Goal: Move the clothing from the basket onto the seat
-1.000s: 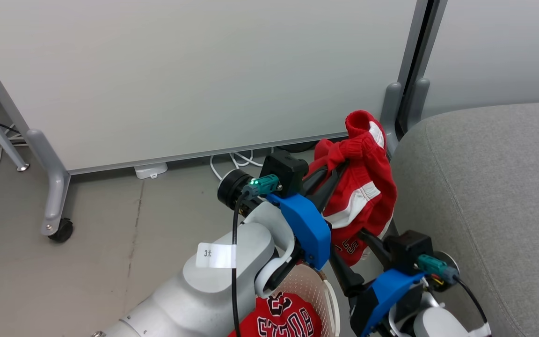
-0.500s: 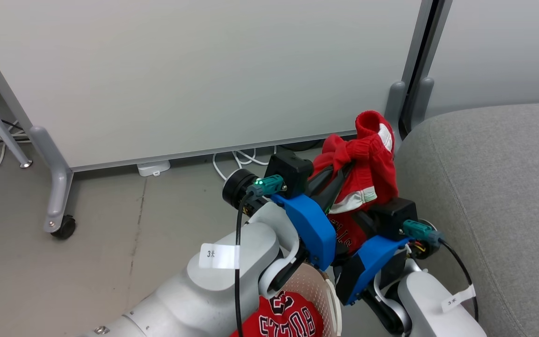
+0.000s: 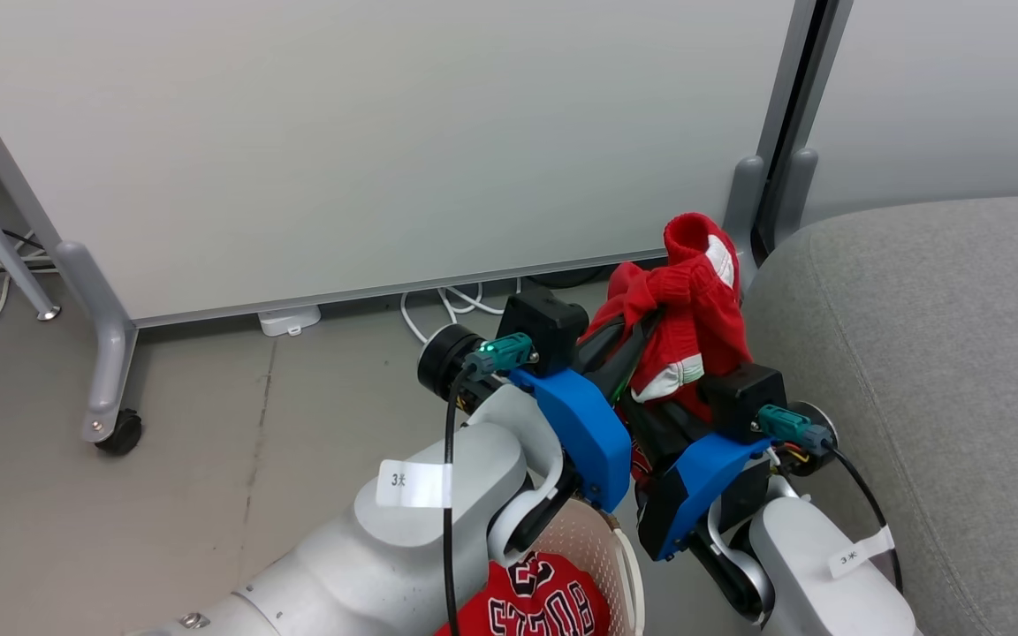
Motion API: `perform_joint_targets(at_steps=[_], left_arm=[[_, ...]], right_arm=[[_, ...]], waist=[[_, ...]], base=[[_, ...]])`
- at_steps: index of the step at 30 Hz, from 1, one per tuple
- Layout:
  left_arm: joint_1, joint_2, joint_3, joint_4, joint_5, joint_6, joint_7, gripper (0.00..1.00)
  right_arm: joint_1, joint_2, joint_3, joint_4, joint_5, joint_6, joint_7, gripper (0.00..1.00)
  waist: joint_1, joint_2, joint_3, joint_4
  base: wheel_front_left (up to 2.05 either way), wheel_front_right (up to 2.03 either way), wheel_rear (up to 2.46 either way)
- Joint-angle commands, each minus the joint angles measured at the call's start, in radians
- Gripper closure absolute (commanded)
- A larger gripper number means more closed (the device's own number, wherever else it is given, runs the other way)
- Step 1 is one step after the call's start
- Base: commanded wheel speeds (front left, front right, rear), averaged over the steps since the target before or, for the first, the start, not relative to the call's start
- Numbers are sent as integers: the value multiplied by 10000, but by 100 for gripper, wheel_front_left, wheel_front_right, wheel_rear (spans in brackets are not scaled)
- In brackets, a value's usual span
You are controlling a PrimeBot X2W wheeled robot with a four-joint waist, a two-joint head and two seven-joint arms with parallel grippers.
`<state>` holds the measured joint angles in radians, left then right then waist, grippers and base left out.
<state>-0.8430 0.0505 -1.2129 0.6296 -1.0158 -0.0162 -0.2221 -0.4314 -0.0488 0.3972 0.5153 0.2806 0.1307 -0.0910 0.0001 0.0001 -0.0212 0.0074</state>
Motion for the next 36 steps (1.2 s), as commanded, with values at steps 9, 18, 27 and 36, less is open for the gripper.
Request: perform_joint_targets(at_steps=[9, 18, 27, 36], left_arm=[[-238, -1, -132, 92, -196, 86, -195, 100], [-236, 0, -275, 270, -183, 36, -274, 0], [860, 708, 933, -172, 792, 77, -436, 0], [3614, 1690, 3896, -2180, 3173, 172, -440, 0]], right_arm=[[-76, -29, -15, 76, -364, 1, 2, 100], [47, -29, -19, -39, -572, 1, 68, 100], [290, -27, -237, -411, -985, 1, 179, 100], [591, -29, -602, -1124, -1283, 1, 414, 100]], waist=[[-1, -1, -58, -125], [-1, -1, -75, -155], [-1, -1, -4, -200], [-1, -1, 173, -211]], base=[[0, 0, 0], [0, 0, 0], [0, 0, 0], [0, 0, 0]])
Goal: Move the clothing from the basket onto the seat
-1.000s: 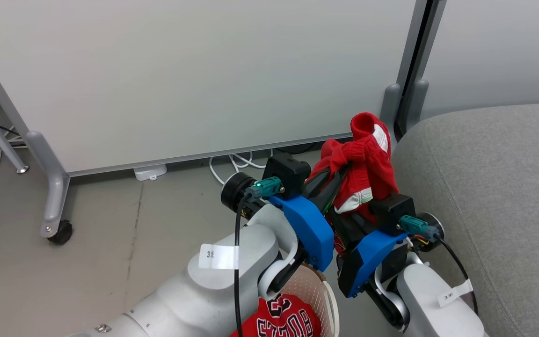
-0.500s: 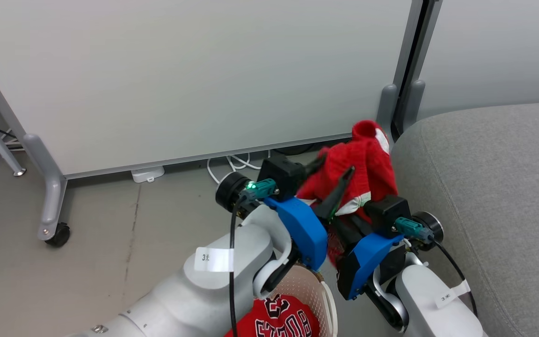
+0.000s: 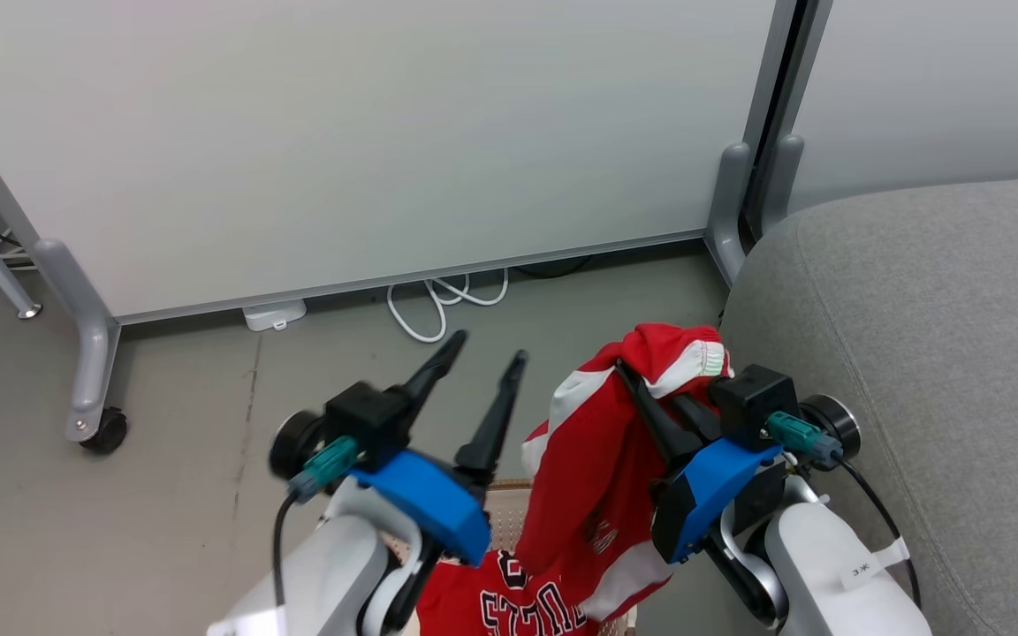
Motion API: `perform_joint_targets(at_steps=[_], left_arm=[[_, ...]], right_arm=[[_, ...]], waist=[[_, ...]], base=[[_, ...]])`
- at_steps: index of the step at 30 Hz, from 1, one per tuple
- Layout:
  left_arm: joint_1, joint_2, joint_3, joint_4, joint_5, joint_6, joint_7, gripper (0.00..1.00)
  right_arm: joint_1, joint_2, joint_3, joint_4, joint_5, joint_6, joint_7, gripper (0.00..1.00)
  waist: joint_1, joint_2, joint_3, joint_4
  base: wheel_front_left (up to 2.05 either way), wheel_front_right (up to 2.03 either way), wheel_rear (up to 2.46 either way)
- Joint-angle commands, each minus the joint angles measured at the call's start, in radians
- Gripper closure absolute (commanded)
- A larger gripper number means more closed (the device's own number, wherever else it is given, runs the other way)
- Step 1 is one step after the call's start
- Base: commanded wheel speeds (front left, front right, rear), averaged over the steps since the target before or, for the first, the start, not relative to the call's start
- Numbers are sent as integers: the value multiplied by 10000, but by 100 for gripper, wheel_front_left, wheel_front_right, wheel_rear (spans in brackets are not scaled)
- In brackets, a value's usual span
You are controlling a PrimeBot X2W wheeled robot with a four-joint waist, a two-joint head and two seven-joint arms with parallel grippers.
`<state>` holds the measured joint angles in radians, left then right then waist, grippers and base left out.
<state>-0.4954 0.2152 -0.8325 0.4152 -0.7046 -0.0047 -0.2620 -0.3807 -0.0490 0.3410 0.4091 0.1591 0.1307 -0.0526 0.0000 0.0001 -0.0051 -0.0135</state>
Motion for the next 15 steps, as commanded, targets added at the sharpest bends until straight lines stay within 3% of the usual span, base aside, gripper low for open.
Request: perform_joint_targets(at_steps=[1, 15], left_arm=[[444, 54, 457, -209, 281, 91, -38, 0], [3221, -230, 3291, -1158, 2629, -753, -37, 0]], right_arm=[[116, -26, -70, -130, -89, 1, 53, 100], [405, -26, -322, -745, -191, 1, 289, 100]], waist=[[0, -1, 32, -2], [0, -1, 170, -63]], base=[[0, 0, 0], [0, 0, 0]])
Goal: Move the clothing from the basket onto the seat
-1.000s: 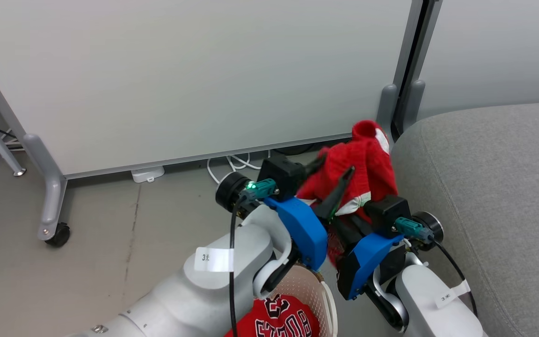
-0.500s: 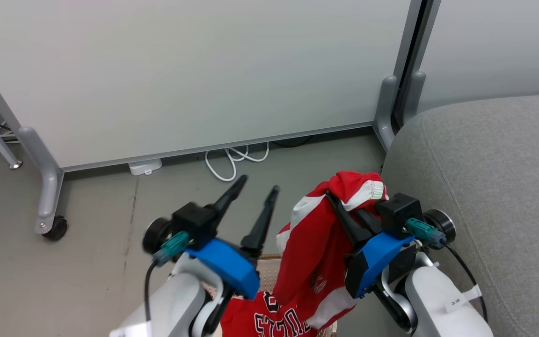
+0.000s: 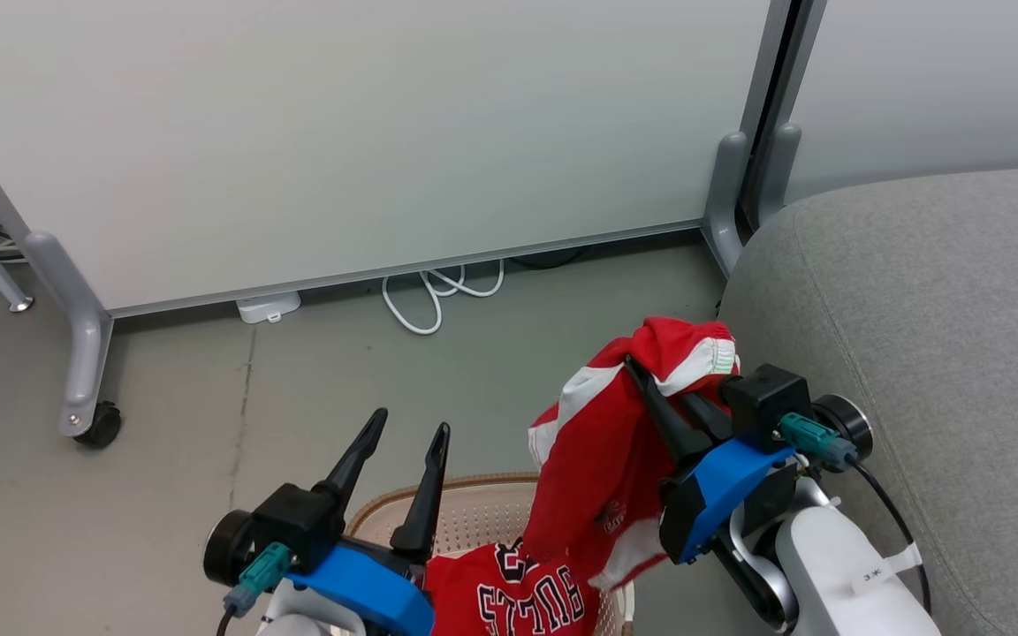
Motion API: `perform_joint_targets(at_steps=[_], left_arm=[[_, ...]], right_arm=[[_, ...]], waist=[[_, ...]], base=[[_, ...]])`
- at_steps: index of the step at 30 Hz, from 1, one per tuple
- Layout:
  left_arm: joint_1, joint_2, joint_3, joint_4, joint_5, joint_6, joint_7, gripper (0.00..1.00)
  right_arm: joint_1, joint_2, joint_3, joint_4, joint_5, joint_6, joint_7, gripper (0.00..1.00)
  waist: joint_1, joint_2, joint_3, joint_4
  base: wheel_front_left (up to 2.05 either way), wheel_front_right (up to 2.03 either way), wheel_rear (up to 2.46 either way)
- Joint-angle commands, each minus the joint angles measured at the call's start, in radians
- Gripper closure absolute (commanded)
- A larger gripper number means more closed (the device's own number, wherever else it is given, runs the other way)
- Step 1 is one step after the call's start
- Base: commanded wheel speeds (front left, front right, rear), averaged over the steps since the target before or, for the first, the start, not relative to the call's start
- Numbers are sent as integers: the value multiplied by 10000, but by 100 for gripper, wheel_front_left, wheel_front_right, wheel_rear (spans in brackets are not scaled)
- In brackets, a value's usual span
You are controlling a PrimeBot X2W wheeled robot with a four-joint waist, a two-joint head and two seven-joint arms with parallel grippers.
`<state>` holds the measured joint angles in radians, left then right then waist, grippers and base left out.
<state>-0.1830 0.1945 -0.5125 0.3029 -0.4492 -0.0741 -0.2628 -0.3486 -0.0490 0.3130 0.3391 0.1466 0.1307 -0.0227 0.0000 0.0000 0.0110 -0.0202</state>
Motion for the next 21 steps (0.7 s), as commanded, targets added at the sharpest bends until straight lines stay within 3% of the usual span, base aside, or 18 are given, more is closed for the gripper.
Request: perform_joint_targets(at_steps=[1, 8, 21], left_arm=[[180, -60, 201, -20, 168, -102, -29, 0], [514, -446, 808, 90, 669, -407, -30, 0], [593, -742, 1278, 261, 1038, -573, -30, 0]], right_arm=[[101, -27, -65, -74, -66, 1, 2, 100], [180, -26, -144, -186, -79, 1, 42, 100], [178, -27, -93, -164, 18, 1, 76, 100]], waist=[[0, 0, 22, 8], [0, 0, 75, 16], [0, 0, 97, -193]], base=[[0, 0, 0], [0, 0, 0], [0, 0, 0]])
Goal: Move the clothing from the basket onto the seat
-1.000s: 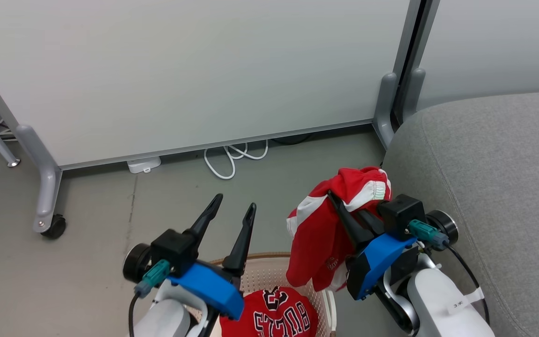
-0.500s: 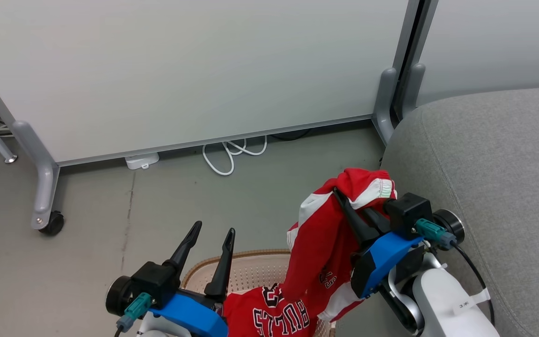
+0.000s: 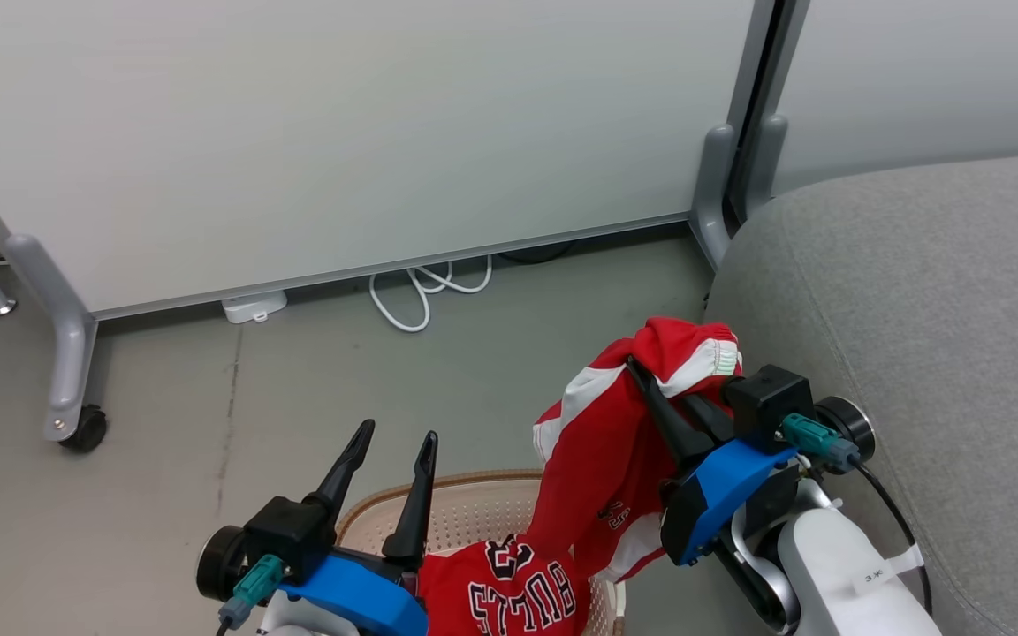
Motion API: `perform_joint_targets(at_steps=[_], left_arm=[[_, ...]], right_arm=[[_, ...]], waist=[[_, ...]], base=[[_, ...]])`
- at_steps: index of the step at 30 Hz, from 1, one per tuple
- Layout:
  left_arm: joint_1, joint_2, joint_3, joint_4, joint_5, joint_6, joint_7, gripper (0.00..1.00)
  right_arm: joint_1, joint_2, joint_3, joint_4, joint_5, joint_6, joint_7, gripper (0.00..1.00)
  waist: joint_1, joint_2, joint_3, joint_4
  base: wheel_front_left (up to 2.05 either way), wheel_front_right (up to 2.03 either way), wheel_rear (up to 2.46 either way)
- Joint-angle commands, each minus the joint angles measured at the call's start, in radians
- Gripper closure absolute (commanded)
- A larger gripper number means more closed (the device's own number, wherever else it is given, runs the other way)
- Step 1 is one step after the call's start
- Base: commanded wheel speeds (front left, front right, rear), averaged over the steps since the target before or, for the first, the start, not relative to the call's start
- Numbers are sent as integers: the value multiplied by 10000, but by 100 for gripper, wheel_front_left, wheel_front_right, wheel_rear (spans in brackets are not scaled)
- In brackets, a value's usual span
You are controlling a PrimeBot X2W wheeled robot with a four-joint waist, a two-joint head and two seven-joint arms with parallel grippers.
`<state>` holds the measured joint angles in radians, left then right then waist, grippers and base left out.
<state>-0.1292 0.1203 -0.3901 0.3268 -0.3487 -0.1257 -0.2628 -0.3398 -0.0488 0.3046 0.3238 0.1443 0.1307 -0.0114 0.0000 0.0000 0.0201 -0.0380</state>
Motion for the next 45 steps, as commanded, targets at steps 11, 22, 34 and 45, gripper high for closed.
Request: perform_joint_targets(at_steps=[11, 22, 34, 45], left_arm=[[-76, 6, 68, 7, 25, -53, -30, 0], [-191, 172, -67, 85, -43, -54, -30, 0], [-273, 241, -158, 16, 4, -55, -30, 0], [-657, 385, -610, 226, -232, -55, -30, 0]], right_arm=[[-106, -29, 31, -25, 67, 1, -79, 100], [48, -28, -138, 120, 99, 3, -201, 100], [221, -26, -286, 63, 131, 1, -292, 100], [449, -23, -643, -149, 59, 3, -307, 100]], waist=[[0, 0, 268, -1365], [0, 0, 385, -3451], [0, 0, 473, -4971], [0, 0, 619, -5045]], base=[[0, 0, 0], [0, 0, 0], [0, 0, 0], [0, 0, 0]])
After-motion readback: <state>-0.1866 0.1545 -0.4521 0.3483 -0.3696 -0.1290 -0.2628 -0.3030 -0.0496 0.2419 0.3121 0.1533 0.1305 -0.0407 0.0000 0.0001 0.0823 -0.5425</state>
